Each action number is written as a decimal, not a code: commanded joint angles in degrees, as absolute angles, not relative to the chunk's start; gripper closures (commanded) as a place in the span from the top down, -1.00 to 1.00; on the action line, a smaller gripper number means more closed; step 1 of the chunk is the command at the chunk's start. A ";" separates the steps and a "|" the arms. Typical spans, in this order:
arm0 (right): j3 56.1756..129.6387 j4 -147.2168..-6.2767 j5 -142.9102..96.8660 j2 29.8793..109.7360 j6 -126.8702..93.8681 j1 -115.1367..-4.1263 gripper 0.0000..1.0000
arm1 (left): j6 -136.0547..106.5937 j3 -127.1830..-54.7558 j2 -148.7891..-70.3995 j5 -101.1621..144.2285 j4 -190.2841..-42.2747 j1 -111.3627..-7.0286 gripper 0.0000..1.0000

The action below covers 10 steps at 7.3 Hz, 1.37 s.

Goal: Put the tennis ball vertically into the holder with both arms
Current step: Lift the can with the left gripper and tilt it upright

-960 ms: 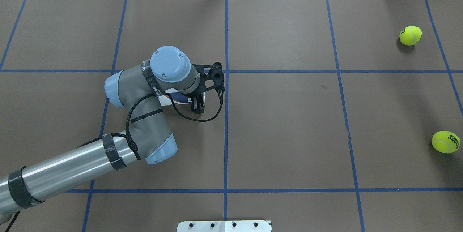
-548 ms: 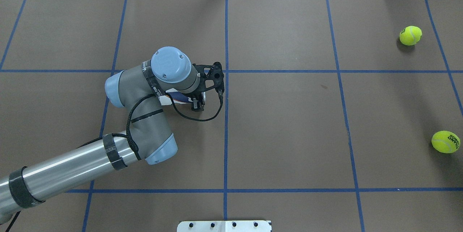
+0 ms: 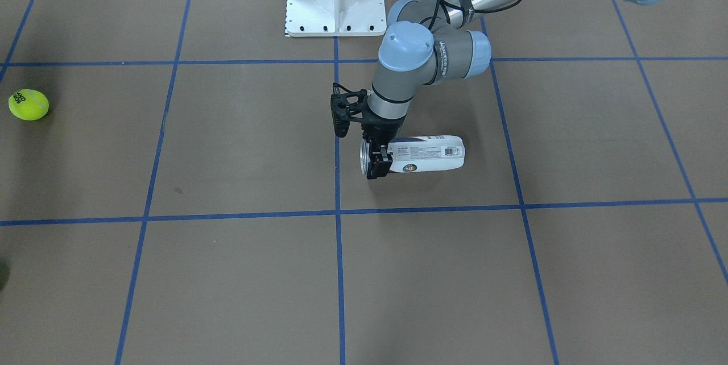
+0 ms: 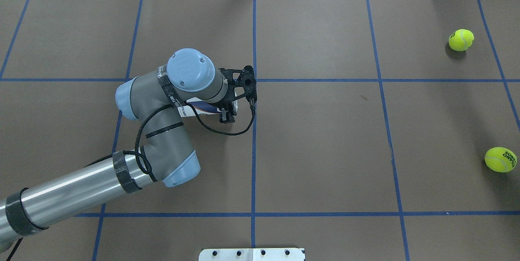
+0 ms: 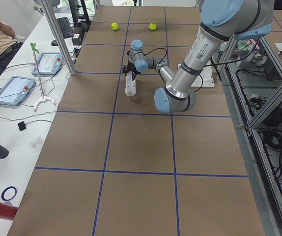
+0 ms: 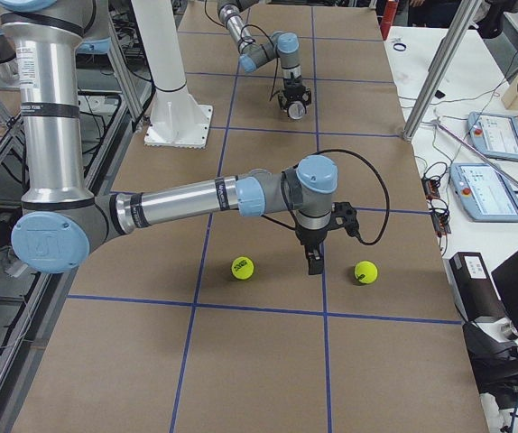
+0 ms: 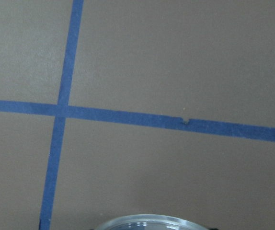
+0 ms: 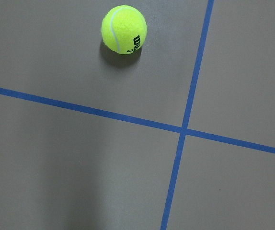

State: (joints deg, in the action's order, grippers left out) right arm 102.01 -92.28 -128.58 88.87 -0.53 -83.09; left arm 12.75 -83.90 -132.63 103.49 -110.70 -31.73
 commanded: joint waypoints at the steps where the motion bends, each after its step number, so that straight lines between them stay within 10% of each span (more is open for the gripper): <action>1: 102.04 -92.29 -128.58 88.86 -0.53 -83.06 0.98 | 7.51 -91.72 -132.63 103.71 -112.14 -32.08 0.15; 6: 102.30 -92.29 -128.58 88.86 -0.53 -83.06 0.98 | -15.96 -92.12 -132.63 102.92 -148.64 -32.87 0.15; 10: 102.48 -92.20 -128.58 88.86 -0.53 -83.14 0.98 | -21.34 -77.28 -135.52 88.91 -181.09 -32.26 0.15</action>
